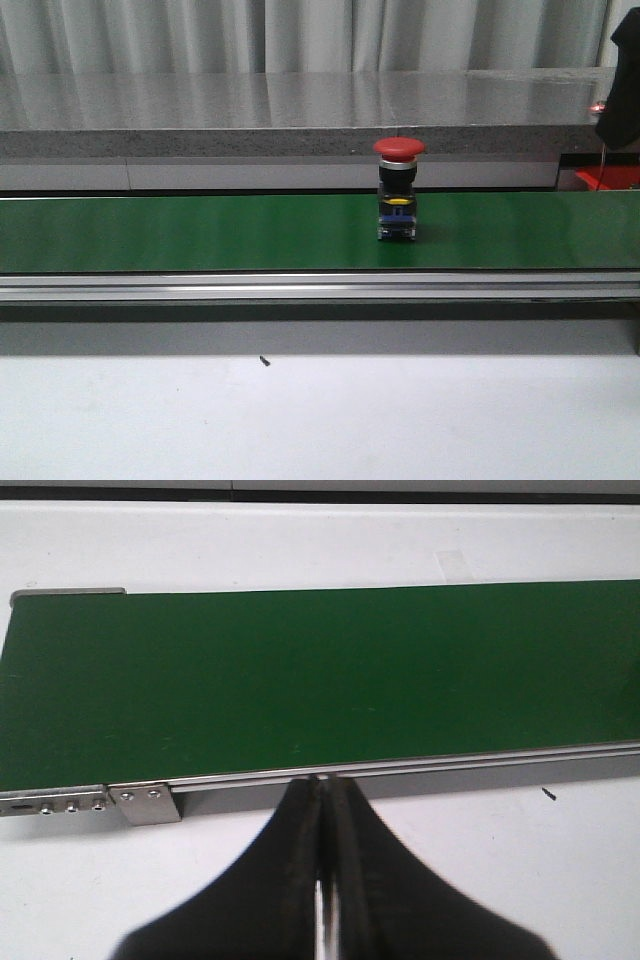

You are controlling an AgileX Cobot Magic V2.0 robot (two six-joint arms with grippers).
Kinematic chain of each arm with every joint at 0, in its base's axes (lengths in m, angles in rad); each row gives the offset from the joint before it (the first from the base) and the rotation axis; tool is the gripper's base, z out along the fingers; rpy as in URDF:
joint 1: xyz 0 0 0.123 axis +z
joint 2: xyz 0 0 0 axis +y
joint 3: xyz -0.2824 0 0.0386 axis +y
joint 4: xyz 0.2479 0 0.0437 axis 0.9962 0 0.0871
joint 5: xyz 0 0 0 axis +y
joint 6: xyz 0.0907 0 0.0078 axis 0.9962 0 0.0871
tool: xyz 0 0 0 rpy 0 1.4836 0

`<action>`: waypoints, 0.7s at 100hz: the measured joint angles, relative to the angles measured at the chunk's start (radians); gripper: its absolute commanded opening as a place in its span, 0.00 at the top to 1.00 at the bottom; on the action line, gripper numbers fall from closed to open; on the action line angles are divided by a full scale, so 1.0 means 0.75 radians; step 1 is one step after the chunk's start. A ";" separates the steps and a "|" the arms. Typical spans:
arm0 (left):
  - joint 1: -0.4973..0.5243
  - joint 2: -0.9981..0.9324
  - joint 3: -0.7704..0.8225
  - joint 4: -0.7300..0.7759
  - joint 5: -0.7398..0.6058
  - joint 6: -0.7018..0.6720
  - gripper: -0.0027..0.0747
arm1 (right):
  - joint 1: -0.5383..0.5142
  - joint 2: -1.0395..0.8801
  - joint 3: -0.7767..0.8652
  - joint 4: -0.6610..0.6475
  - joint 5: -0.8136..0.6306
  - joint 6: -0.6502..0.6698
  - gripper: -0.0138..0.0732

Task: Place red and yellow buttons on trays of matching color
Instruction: 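Move the right gripper back over the belt toward the red button, then lower the right gripper onto the red-capped button and grasp it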

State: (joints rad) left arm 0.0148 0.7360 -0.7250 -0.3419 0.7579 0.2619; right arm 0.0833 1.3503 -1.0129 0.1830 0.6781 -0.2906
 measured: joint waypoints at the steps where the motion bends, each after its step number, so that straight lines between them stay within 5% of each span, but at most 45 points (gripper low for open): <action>1: 0.000 0.000 0.000 0.000 0.000 0.000 0.99 | 0.007 0.000 -0.003 0.000 0.003 0.000 0.22; 70: 0.000 0.000 0.000 0.000 0.000 0.000 0.99 | 0.258 0.390 -0.407 -0.005 0.286 -0.027 0.22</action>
State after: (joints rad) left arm 0.0148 0.7360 -0.7250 -0.3419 0.7579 0.2619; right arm 0.2770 1.6430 -1.3178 0.1792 0.8927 -0.3111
